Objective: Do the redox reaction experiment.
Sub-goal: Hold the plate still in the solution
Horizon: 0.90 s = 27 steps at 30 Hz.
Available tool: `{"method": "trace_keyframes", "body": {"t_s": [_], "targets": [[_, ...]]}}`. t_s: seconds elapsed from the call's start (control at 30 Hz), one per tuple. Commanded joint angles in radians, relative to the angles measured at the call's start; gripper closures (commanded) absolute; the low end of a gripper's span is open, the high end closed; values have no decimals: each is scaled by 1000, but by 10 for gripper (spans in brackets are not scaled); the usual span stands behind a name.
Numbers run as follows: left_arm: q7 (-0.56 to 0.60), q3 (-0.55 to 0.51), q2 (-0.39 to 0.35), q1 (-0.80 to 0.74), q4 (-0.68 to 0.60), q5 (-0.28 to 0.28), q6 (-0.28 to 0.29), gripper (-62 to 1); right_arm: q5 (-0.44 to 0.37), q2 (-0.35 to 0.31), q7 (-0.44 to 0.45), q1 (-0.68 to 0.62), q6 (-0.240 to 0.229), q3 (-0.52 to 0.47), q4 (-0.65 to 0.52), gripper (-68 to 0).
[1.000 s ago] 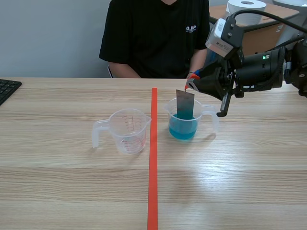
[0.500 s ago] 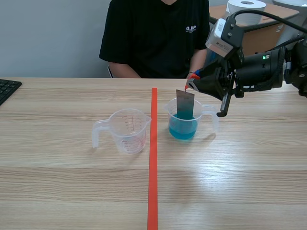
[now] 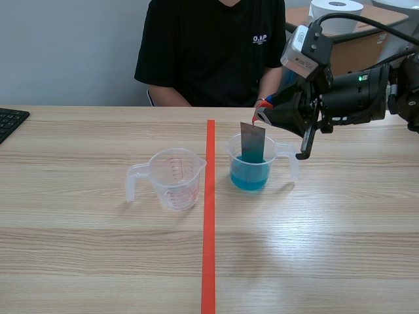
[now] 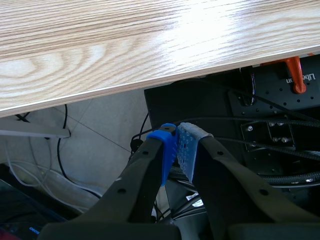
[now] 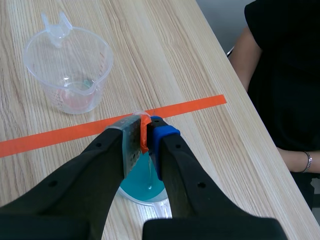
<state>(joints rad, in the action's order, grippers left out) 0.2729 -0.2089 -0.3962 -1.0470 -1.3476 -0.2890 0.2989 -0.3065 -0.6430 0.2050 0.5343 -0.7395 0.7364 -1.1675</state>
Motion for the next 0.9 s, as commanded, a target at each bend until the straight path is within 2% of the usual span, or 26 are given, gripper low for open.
{"method": "trace_keyframes", "body": {"t_s": [0.0,0.3,0.57,0.87], "targets": [[14,5,2,3,-6,-3,2,-40,-7,-13,5,26,-6,-3,0,-13],[14,5,2,3,-6,-3,2,-40,-20,-26,17,26,-6,-3,0,-13],[13,5,2,3,-6,-3,2,-40,-75,-78,50,26,-6,-4,-23,-13],[13,5,2,3,-6,-3,2,-40,-163,-156,48,28,-6,-4,-130,-13]]}}
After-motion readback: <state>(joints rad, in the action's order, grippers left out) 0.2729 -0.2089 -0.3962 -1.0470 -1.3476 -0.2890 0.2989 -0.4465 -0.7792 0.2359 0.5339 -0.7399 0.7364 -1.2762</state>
